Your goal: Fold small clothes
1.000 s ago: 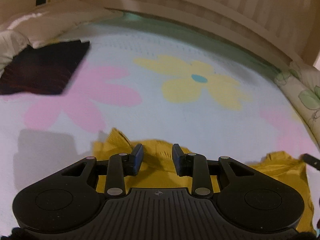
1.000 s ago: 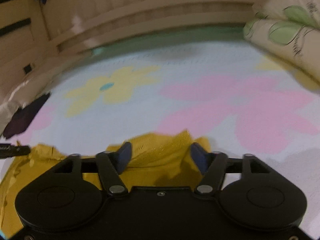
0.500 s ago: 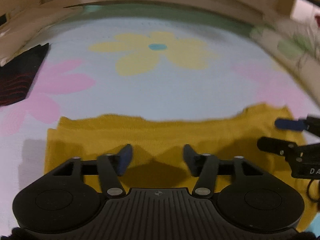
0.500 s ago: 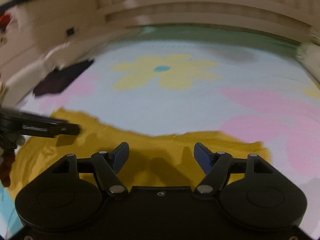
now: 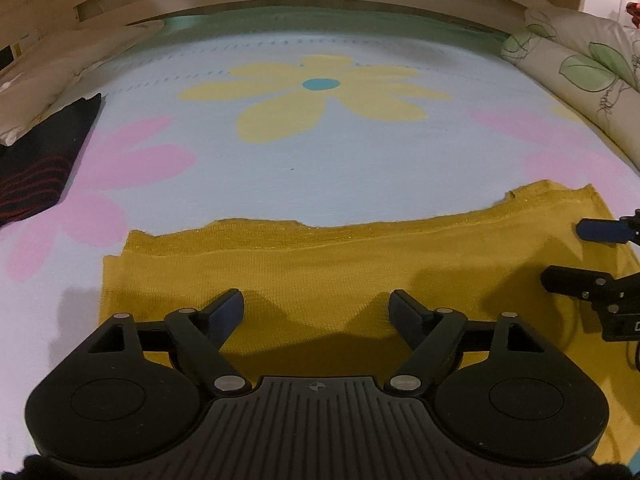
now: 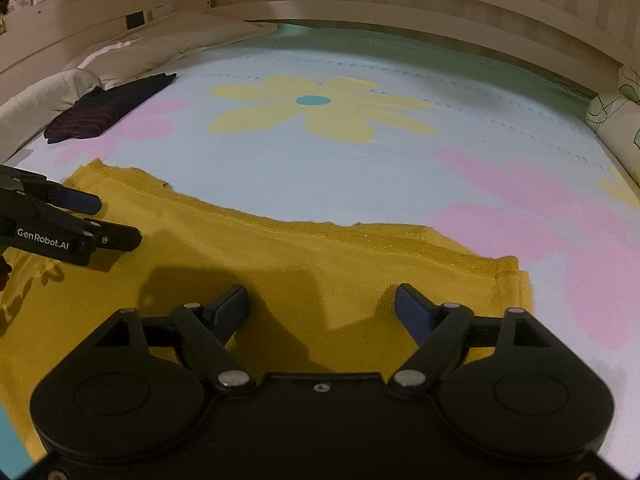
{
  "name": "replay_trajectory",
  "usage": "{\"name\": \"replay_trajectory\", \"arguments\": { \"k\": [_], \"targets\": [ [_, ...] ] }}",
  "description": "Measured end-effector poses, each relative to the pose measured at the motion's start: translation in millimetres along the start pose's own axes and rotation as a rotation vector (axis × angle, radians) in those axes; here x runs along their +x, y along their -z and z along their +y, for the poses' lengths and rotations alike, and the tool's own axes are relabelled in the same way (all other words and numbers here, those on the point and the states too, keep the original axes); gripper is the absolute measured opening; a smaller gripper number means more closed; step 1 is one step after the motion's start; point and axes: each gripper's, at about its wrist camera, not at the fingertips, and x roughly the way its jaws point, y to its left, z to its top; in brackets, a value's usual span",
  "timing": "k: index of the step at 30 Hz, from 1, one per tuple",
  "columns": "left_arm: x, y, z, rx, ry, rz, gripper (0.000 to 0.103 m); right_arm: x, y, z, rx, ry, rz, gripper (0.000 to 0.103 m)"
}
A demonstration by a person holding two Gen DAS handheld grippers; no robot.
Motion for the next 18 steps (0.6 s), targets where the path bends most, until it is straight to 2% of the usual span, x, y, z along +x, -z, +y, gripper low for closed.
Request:
{"name": "replay_trajectory", "arguments": {
  "k": [10,14,18],
  "targets": [
    [-28.1,0.7,17.2,-0.014,-0.046,0.042,0.079,-20.2,-0.1,-15.7,0.046,0.029,0.025,0.083],
    [-59.6,5.8,32.8,-0.083,-0.034,0.048,0.079,-50.2,-9.8,-36.9,0.162,0.005,0.018,0.084],
    [-89.5,17.5,42.6,-0.14,-0.035,0.063,0.079,-81.7,-7.0,-54.6,0.312,-0.04,0.034,0.09]
  ]
}}
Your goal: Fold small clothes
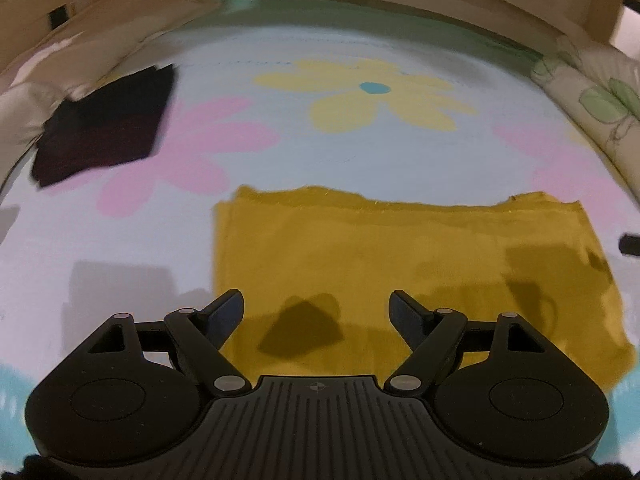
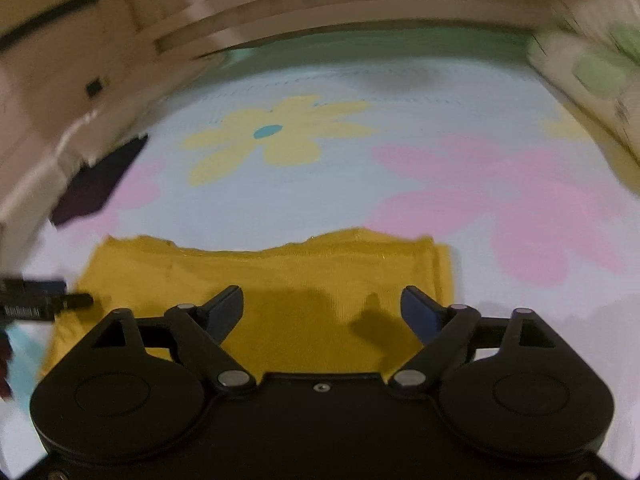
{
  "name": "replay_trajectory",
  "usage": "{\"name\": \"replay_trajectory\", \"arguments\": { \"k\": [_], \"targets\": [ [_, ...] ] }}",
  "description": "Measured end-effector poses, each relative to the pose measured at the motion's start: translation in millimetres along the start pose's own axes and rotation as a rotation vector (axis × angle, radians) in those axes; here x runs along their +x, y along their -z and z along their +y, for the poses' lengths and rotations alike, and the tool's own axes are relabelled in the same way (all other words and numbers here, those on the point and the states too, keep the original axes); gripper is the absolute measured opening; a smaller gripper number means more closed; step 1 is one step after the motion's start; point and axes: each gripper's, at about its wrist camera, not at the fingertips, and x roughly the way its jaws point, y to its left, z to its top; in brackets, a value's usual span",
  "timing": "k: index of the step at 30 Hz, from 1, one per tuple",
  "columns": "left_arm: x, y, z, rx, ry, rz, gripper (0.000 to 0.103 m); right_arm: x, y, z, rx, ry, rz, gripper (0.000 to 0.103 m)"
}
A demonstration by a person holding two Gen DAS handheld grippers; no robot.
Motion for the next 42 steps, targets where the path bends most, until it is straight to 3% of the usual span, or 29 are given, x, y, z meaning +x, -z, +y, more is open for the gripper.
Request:
{"name": "replay_trajectory", "arguments": {
  "k": [11,21,29,38,42],
  "targets": [
    [-36.4,33.0,5.6,-0.053,0.032,0.073,0.079,-39.1,55.0,-22.7,0.198,-0.003,0.165,0.091],
    [-21.7,34.0,3.1,-0.056,0.05,0.089,0.079,-24.9,66.4,-56.2,0.346,-0.034,0.119,0.092],
    [-1.5,31.5,1.7,-0.048,0.025,0.071,0.079,15.4,61.1,-66.9,0.357,-0.085,0.107,0.094],
    [30.0,40.2,1.6,-0.064,0.012,0.121,0.079,35.0,51.1,-76.2,0.397,-0.189,0.057,0.095],
    [33.2,40.6,-2.2,-0.068,0.017,0.12,0.091,34.7,50.3,-78.3,0.404,-0.233,0.076,0.096]
  ]
}}
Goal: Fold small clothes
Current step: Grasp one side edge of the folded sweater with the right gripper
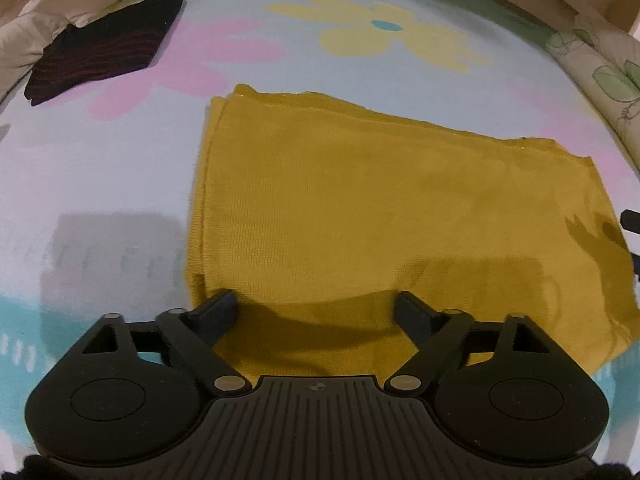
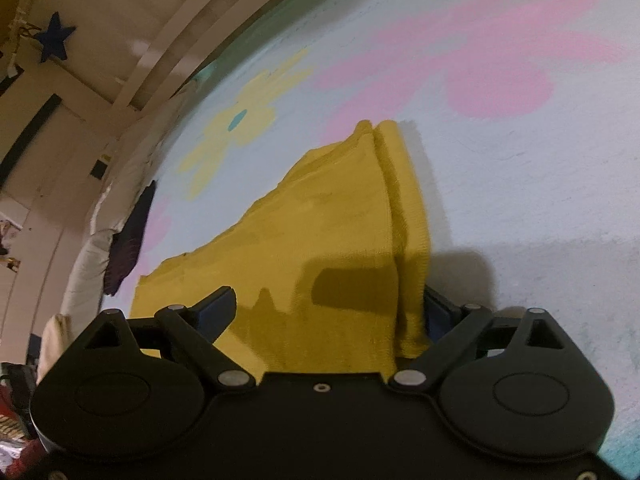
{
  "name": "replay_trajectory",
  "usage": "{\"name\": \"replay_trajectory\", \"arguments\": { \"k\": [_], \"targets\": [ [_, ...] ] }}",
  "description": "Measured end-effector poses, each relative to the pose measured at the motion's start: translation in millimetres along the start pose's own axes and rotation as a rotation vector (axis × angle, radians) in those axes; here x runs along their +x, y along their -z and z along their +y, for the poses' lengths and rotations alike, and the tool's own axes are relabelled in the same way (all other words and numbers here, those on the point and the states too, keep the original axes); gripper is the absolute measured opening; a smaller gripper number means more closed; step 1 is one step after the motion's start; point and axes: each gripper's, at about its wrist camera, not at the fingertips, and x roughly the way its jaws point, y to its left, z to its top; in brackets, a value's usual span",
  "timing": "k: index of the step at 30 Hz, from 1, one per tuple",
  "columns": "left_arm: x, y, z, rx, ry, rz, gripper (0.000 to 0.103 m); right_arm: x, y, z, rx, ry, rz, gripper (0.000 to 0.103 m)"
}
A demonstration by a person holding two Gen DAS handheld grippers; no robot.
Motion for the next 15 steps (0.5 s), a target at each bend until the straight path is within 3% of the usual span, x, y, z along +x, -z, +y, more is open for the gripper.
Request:
{"name": "replay_trajectory", "arguments": {
  "k": [5,7,9,10,12,13,15],
  "targets": [
    [5.7,-1.4,-11.8,0.012,-0.054,0.012,0.097,-1.7,-1.7,-4.0,0.012,-0.029,0.014,0.095],
    [7.6,-1.8,-17.4,0.039,-0.075,0.028,0.098,0.4,-3.4,2.0,-0.041,0.001,0.033,0.086],
    [7.7,-3.8,-17.9,0.05,-0.073,0.047,0.097,1.4,-3.1,7.3,-0.08,0.04,0.049,0.062],
    [6.9,-6.1,-17.5,0.05,-0.074,0.057,0.094,1.3,-2.8,8.1,-0.086,0.061,0.05,0.056],
    [-1.3,-10.2,-16.9,0.024,-0.093,0.028,0.074,1.1,-3.2,6.3,-0.083,0.084,0.059,0.029],
    [-6.8,-12.2,-17.4,0.016,-0.087,0.003,0.062,1.7,-2.8,4.2,-0.074,0.069,0.072,0.029],
    [-17.3,-18.2,-21.5,0.005,-0.044,-0.057,0.058,1.5,-1.9,5.0,-0.07,0.077,0.073,0.029]
  ]
}}
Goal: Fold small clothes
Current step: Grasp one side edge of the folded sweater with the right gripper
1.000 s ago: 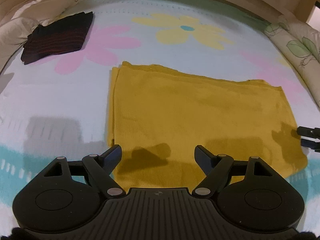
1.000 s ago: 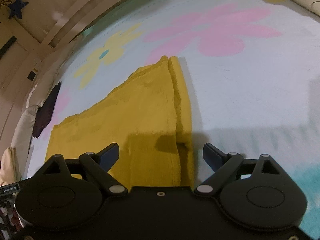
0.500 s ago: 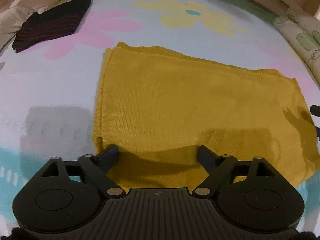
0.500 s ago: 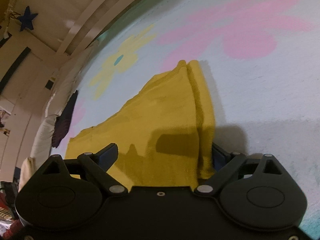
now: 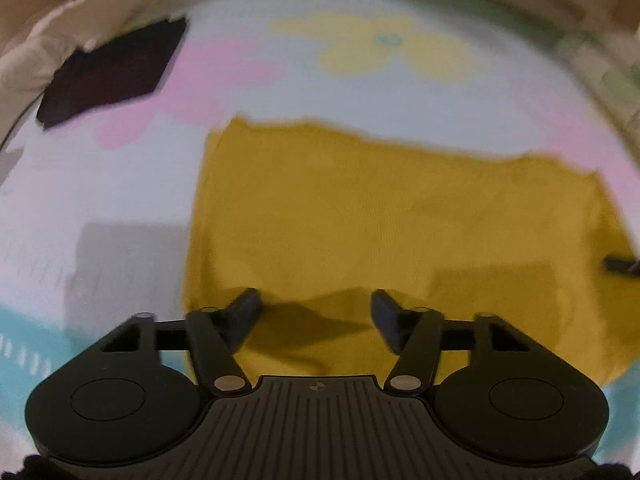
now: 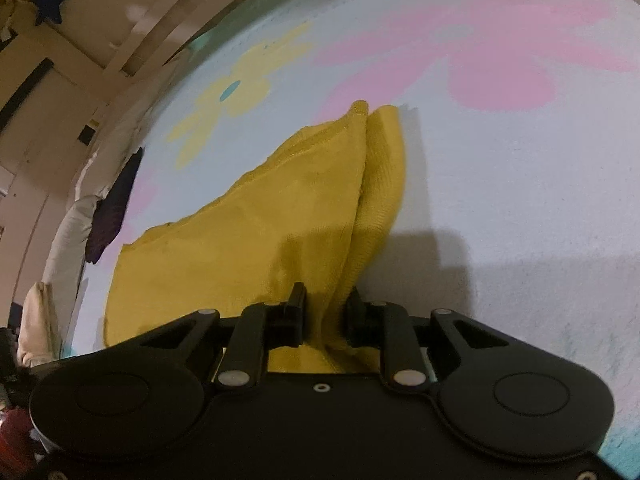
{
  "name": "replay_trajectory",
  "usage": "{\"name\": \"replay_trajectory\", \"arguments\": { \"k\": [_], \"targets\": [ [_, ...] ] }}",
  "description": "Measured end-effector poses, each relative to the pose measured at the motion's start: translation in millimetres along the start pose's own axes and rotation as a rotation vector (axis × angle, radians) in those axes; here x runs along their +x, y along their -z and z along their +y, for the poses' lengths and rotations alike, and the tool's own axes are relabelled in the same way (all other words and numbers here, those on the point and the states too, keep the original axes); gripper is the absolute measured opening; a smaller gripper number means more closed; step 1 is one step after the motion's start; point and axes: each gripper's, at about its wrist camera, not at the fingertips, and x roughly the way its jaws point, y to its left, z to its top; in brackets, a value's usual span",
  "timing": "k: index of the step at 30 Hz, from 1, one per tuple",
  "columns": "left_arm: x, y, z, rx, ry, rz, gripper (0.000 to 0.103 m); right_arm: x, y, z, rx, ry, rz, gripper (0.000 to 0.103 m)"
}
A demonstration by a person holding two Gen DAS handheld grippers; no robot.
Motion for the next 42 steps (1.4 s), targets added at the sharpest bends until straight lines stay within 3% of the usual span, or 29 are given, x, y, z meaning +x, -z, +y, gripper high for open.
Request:
{"name": "replay_trajectory", "arguments": {
  "k": [5,13,18,22,25,28,35,39,42],
  "targets": [
    [-5.8,-14.4,-30.4,-0.043,0.121,-0.064,0.058,0.4,-1.4,14.3,-0.044,0.043,-0.008,0.028],
    [34.3,-44.6,-81.9,0.016,0.09,-0.092,0.057,-0.5,2.8,10.9,-0.023,0.049,-0.018,0.029],
    [68.3,-45.3,-99.6,0.083,0.055,-0.001,0.053,0.0,2.4,5.8,-0.017,0.029,-0.01,0.029],
    [69.0,-42.9,-101.8,0.112,0.048,-0.029,0.054,1.9,0.5,2.5,0.003,0.016,-0.005,0.029],
    [58.7,-49.4,-95.6,0.089,0.059,-0.004,0.046,2.5,0.1,0.9,0.012,0.007,-0.003,0.029],
    [42.1,-41.0,-88.9,0.061,0.064,-0.002,0.046,1.8,0.7,-2.1,0.029,-0.007,-0.004,0.028],
    [22.1,9.4,-94.7,0.143,0.091,0.067,0.046,0.5,1.5,-3.6,0.038,-0.004,-0.004,0.028],
    [16.7,20.6,-100.9,0.192,0.084,0.099,0.047,0.5,1.8,-3.9,0.043,-0.003,-0.005,0.028],
    [14.6,23.7,-96.8,0.143,0.104,0.126,0.046,1.3,1.1,-4.4,0.049,-0.001,-0.004,0.028]
  ]
}}
